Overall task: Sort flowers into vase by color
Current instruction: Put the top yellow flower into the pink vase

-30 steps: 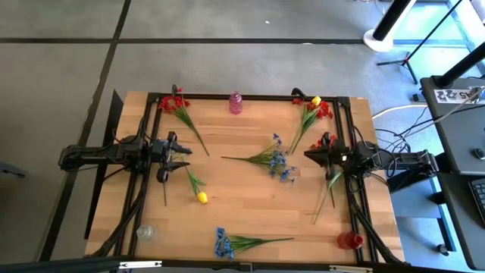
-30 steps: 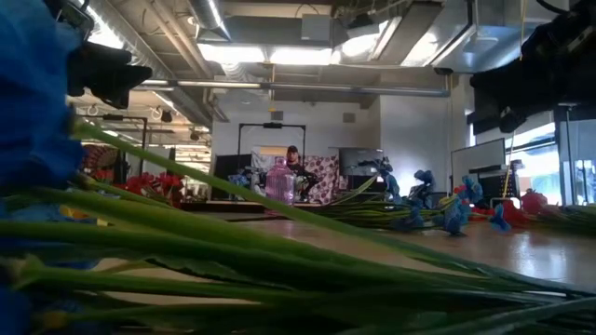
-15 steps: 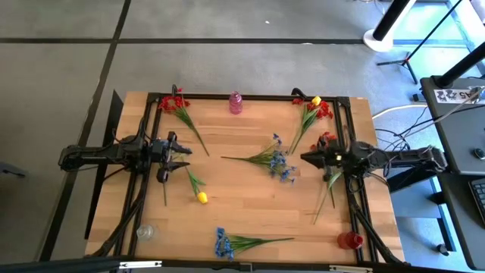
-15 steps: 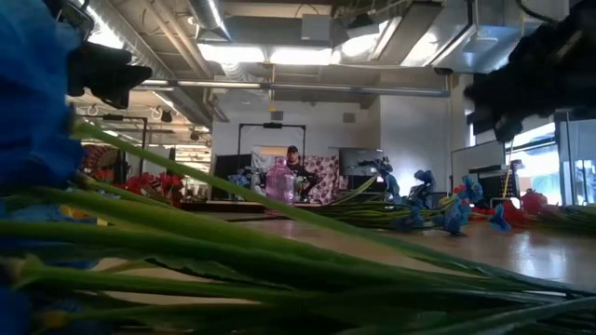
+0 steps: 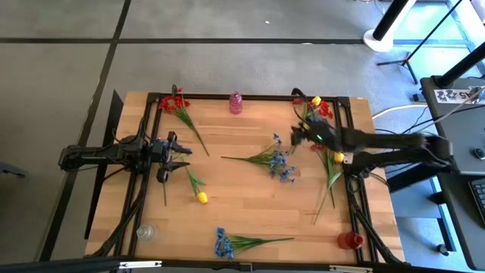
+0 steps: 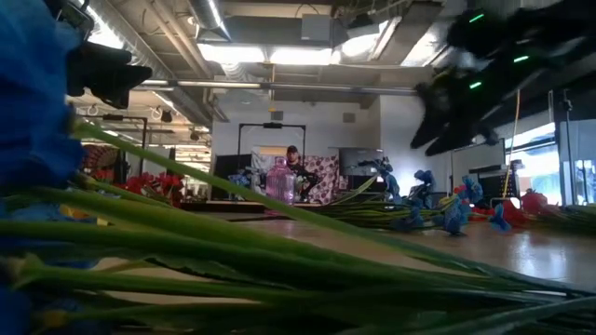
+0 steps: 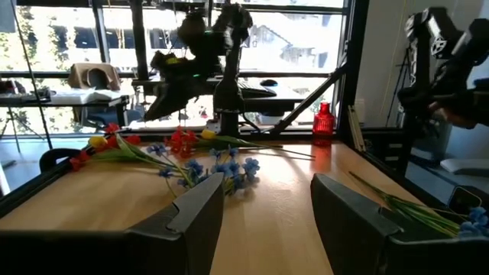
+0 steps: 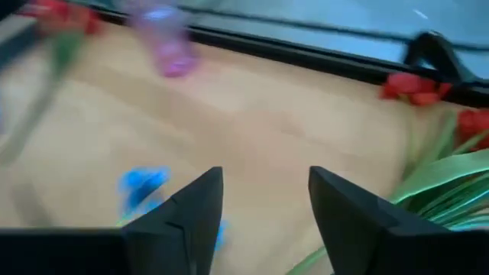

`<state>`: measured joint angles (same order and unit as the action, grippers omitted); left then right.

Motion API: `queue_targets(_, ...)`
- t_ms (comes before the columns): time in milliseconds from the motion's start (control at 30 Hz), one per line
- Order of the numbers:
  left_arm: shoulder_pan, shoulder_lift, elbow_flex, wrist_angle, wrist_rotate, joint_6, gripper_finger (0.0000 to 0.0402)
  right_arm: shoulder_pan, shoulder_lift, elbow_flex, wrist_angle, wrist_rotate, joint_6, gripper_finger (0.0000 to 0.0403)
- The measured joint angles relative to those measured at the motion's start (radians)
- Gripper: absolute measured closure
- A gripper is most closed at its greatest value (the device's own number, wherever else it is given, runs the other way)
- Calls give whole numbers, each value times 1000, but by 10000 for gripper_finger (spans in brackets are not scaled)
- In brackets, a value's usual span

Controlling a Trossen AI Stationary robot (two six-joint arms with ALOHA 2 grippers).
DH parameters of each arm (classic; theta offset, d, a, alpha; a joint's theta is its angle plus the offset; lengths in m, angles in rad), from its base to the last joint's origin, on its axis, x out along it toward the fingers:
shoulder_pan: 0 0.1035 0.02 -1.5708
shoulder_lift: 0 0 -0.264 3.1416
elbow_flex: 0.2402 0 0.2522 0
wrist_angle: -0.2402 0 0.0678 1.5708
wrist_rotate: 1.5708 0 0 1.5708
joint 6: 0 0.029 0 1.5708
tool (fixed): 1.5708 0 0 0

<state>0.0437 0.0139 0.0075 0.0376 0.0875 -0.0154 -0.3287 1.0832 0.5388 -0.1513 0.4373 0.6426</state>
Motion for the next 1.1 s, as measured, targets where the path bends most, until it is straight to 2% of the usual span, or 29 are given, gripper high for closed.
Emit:
queue_targets(167,0,0,0,0,0,0,209,-218,267,148,-113,-145,123,209)
queue_targets(333,0,0,0,0,0,0,209,-319,405,233,-231,-160,257,213)
queue_targets(567,0,0,0,0,0,0,209,-356,436,260,-313,-116,373,213)
queue_targets(933,0,0,0,0,0,0,209,-367,479,260,-253,-130,466,215)
queue_targets(1100,0,0,0,0,0,0,209,-367,526,261,-238,-126,511,240)
